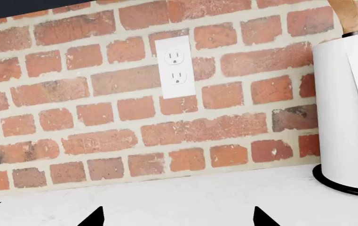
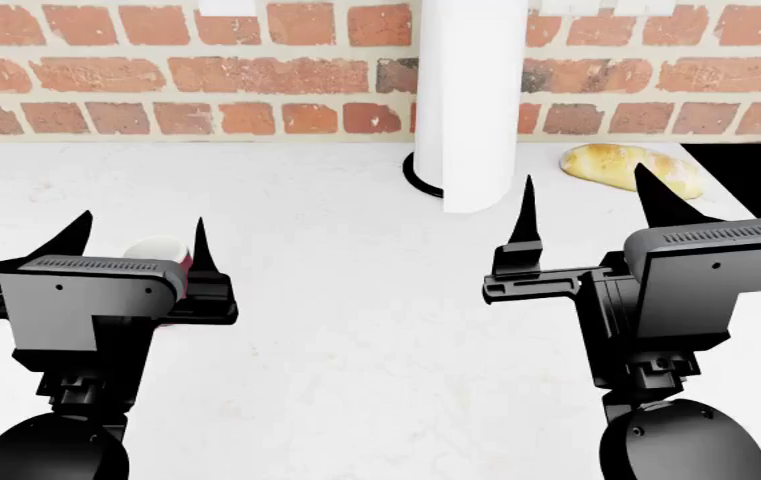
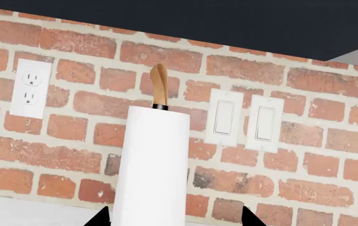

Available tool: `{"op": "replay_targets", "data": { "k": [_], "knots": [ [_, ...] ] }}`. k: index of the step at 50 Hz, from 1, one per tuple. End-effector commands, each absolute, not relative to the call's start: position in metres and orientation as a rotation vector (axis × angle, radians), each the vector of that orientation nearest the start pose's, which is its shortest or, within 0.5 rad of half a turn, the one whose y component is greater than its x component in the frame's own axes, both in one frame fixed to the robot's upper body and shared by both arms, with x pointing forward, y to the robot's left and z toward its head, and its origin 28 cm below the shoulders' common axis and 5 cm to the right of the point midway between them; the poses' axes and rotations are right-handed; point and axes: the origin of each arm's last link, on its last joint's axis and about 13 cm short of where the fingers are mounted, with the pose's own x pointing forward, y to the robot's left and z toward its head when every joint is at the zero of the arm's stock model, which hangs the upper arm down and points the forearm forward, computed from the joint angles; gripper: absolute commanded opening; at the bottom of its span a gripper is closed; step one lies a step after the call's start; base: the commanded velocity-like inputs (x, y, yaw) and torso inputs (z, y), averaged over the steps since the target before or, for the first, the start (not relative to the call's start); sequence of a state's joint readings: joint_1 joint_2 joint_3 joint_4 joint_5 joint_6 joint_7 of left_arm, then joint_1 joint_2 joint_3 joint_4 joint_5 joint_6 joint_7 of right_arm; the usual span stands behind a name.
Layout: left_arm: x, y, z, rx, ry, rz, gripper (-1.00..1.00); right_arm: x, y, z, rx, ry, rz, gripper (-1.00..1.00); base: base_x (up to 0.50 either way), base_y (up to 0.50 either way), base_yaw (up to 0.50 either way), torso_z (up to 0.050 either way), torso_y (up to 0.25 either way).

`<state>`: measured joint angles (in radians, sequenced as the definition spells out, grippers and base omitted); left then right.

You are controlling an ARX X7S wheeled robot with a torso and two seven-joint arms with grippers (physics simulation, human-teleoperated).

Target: A wet mug is on the counter and needs to be dried. Pick it up and place it upside down in the open cabinet.

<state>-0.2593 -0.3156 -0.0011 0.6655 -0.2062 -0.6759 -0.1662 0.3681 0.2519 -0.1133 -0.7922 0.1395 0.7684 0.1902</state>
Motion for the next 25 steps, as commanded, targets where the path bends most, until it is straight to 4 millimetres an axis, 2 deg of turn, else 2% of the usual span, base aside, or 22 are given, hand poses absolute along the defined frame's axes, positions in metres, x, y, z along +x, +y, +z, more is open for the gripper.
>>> {"op": "replay_targets", "data": {
  "k": [1,8,15,25],
  "knots": [
    [0.223,0.249,0.165,0.157,-0.232,0.065,1.0,0.222,-0.108,0.194,-0.159,-0.373,-0.009,1.0,0.0,0.0,0.0,0.0,0.0],
    [0.216,0.252,0.167,0.152,-0.199,0.041,1.0,0.22,-0.109,0.191,-0.158,-0.366,-0.014,1.0,0.0,0.0,0.0,0.0,0.0],
    [0.211,0.257,0.181,0.159,-0.166,0.018,1.0,0.219,-0.11,0.188,-0.153,-0.362,-0.018,1.0,0.0,0.0,0.0,0.0,0.0],
    [0.207,0.258,0.185,0.166,-0.136,-0.009,1.0,0.219,-0.11,0.186,-0.152,-0.357,-0.019,1.0,0.0,0.0,0.0,0.0,0.0]
  ]
}}
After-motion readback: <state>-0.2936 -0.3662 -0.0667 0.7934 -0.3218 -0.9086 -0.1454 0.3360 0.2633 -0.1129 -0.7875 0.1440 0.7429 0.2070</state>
